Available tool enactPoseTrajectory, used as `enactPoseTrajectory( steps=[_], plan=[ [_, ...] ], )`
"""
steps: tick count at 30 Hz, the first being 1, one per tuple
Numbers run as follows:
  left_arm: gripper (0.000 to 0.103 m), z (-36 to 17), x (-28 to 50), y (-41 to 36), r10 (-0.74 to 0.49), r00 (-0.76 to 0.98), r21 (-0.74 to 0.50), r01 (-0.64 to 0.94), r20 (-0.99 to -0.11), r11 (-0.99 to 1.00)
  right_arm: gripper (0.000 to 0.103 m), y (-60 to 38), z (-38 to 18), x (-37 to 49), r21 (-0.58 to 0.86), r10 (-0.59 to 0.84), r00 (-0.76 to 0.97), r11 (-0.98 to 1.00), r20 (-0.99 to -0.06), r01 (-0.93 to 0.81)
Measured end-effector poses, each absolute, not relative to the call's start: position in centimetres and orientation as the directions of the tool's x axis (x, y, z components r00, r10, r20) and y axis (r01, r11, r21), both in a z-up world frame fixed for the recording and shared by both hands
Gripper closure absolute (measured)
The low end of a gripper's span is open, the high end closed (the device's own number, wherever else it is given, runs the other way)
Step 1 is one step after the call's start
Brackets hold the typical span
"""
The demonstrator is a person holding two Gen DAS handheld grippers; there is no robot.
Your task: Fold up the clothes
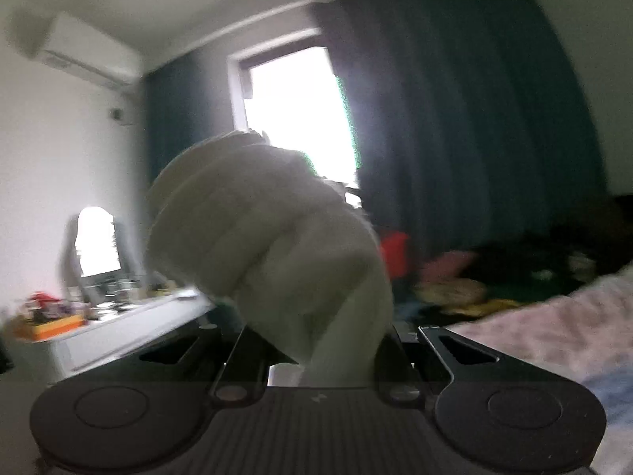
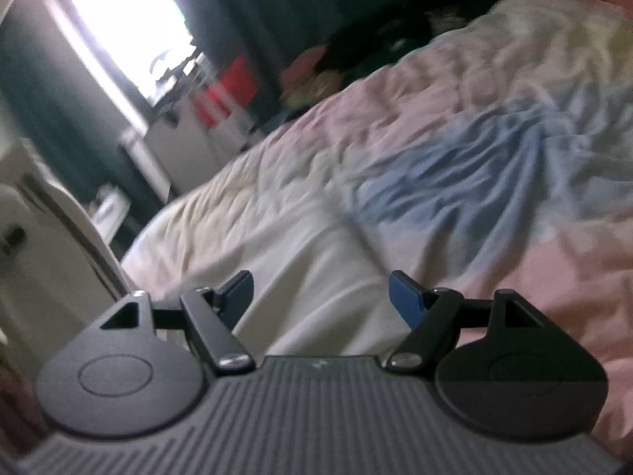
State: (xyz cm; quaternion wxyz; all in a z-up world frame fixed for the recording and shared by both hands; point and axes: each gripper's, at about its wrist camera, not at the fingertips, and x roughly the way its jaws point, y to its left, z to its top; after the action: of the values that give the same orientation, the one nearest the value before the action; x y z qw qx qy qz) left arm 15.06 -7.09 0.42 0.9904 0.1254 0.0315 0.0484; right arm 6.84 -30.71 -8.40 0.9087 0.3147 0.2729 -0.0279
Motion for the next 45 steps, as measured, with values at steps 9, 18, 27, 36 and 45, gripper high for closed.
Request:
enactPoseTrajectory(
  steps=[9, 18, 27, 36, 45],
  plan=[
    [0.082, -12.5, 17.3, -19.1, -0.085, 0.892, 0.386, 0.275, -0.443, 0.881, 0.024, -35.3, -8.8, 6.1, 0.674, 0.126, 0.878, 0.693, -0.462, 0.255],
    [0.008, -10.9, 14.0, -17.6, -0.183, 0.811, 0.377, 0.443, -0.556, 0.813, 0.024, -36.3, -10.3, 7.3, 0.795, 0.284, 0.872, 0.581, -0.398, 0.174],
    [0.005, -9.9, 5.7, -7.3, -0.216, 0.798, 0.283, 0.432, -0.562, 0.856, 0.024, -32.9, -12.0, 8.8, 0.783, 0.39, 0.799, 0.602, -0.458, 0.155],
    [0.005, -8.7, 4.8, -5.0, -0.15, 0.839, 0.279, 0.334, -0.522, 0.9, 0.024, -29.8, -13.6, 11.5, 0.75, 0.39, 0.801, 0.653, -0.454, 0.107],
    [0.005, -10.0, 6.2, -4.8, -0.144, 0.823, 0.264, 0.335, -0.55, 0.904, 0.028, -28.4, -13.4, 12.5, 0.658, 0.354, 0.792, 0.749, -0.498, 0.079]
  ],
)
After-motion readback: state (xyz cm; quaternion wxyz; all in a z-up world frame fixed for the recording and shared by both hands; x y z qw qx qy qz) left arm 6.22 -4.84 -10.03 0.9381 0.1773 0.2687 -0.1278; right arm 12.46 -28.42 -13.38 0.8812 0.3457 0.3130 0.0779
